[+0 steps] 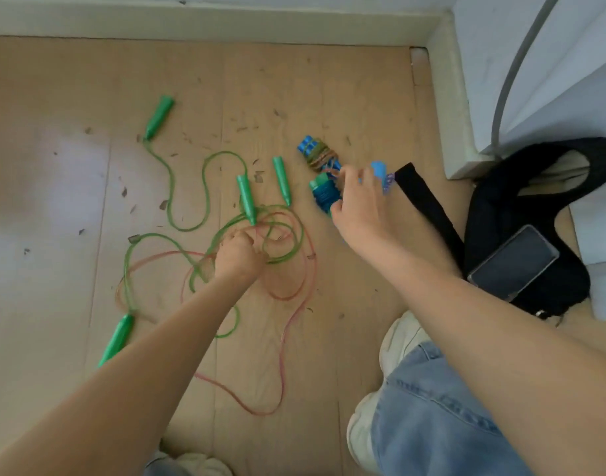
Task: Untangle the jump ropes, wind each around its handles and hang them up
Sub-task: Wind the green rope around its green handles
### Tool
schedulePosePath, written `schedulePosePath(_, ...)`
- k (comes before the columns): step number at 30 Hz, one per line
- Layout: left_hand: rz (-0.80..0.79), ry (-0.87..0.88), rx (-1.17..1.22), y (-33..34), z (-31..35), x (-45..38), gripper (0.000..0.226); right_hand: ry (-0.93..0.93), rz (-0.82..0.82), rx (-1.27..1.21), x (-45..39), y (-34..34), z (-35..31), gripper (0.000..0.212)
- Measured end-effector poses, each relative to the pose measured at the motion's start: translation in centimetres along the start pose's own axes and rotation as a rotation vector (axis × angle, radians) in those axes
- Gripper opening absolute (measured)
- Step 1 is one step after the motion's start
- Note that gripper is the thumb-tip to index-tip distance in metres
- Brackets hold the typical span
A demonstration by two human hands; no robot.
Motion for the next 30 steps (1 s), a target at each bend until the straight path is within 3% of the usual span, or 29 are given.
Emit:
schedulePosePath(2, -0.029, 0.022, -0.218, 1.2, -1.7, 0.0, 0.046, -0.097, -0.145, -0.094, 0.8, 3.3, -1.9, 0.026)
schedulePosePath(4, 0.045, 0.086, -0.408, 1.2, -2.7, 0.3, 0.048, -0.144, -0.281, -0.150, 2.1, 6.5, -3.2, 0.021)
schedulePosePath(7, 0.204, 0.079, -0.452, -0.3, -4.9, 1.1, 0.061, -0.252, -0.430, -0.161, 4.6, 10.3, -5.3, 0.027)
schedulePosePath(10, 0.055, -0.006, -0.535, 0.2, -7.8, 0.8, 0.072, -0.441, -0.580, -0.015, 7.5, 13.6, -7.3, 0.036)
schedulePosePath(12, 0.013, 0.047, -0.481, 0.0, -8.2, 0.3, 0.054, -0.474, -0.570, 0.103, 7.9, 14.5, -7.5, 0.038)
schedulePosePath(15, -0.014, 0.151, -0.259, -1.9, -8.2, -0.2, 0.029, -0.347, -0.450, 0.183, 6.2, 13.9, -6.6, 0.039)
schedulePosePath(20, -0.040, 0.252, -0.271, -6.8, -6.9, 1.0, 0.039, -0.060, -0.489, 0.213, 4.9, 11.8, -4.3, 0.035)
schedulePosePath(22, -0.070, 0.295, -0.337, -8.7, -5.3, 2.2, 0.038, -0.098, -0.452, 0.160, 4.9, 9.8, -6.3, 0.031)
schedulePosePath(24, -0.131, 0.373, -0.420, -10.3, -3.0, 4.1, 0.038, -0.263, -0.388, -0.030, 5.3, 6.9, -10.6, 0.036)
schedulePosePath(27, -0.150, 0.486, -0.429, -13.9, 1.1, 8.6, 0.036, -0.443, -0.565, -0.310, 7.3, 3.4, -17.0, 0.066)
schedulePosePath(28, -0.127, 0.528, -0.437, -15.3, 2.4, 10.2, 0.035, -0.452, -0.636, -0.333, 8.1, 2.5, -18.3, 0.061)
schedulePosePath(30, -0.047, 0.590, -0.476, -18.1, 4.4, 13.5, 0.033, -0.415, -0.705, -0.345, 9.1, 0.7, -19.3, 0.029)
Point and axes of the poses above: each hand's wrist, its own x-axis away from the middle knuckle, its own y-axis out of the palm, z = x × y, the point moved 9 cm from there along -x, towards the middle knuckle, and after that the axes turned 1 degree about -x, right-handed, at the moved point
